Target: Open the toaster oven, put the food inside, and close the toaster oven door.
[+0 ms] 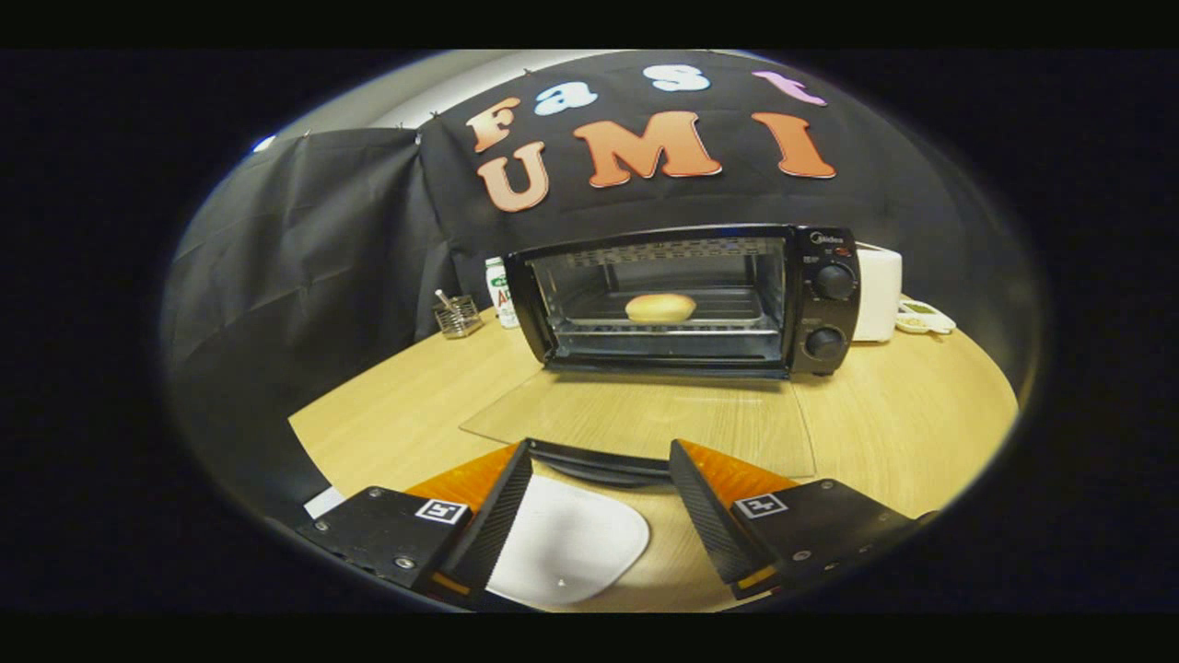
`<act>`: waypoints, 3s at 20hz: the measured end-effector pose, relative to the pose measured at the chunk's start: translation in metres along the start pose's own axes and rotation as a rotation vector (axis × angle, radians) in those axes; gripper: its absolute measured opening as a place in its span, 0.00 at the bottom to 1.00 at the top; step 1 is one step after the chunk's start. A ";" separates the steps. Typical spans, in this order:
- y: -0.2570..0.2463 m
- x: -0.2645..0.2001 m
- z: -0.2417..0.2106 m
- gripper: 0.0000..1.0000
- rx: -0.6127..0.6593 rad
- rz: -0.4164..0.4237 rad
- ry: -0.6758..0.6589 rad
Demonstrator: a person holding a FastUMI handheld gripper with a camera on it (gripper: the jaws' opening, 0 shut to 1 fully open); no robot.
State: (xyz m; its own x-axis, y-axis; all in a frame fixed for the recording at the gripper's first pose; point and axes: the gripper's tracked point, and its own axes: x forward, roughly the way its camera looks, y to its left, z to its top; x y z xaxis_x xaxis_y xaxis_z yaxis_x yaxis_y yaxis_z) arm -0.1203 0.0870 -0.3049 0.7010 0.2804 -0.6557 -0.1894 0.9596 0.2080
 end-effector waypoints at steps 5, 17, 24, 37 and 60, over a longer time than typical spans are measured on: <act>-0.005 -0.014 -0.036 0.90 0.041 -0.008 0.096; -0.005 0.010 -0.042 0.90 0.011 -0.053 0.189; -0.007 0.004 -0.022 0.90 0.040 -0.068 0.178; -0.018 0.029 0.069 0.90 -0.141 -0.138 -0.017; -0.052 0.063 0.173 0.90 -0.143 -0.291 -0.243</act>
State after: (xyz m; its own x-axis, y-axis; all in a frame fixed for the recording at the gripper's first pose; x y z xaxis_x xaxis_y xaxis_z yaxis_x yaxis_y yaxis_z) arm 0.0525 0.0506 -0.2312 0.8785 0.0001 -0.4778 -0.0410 0.9963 -0.0753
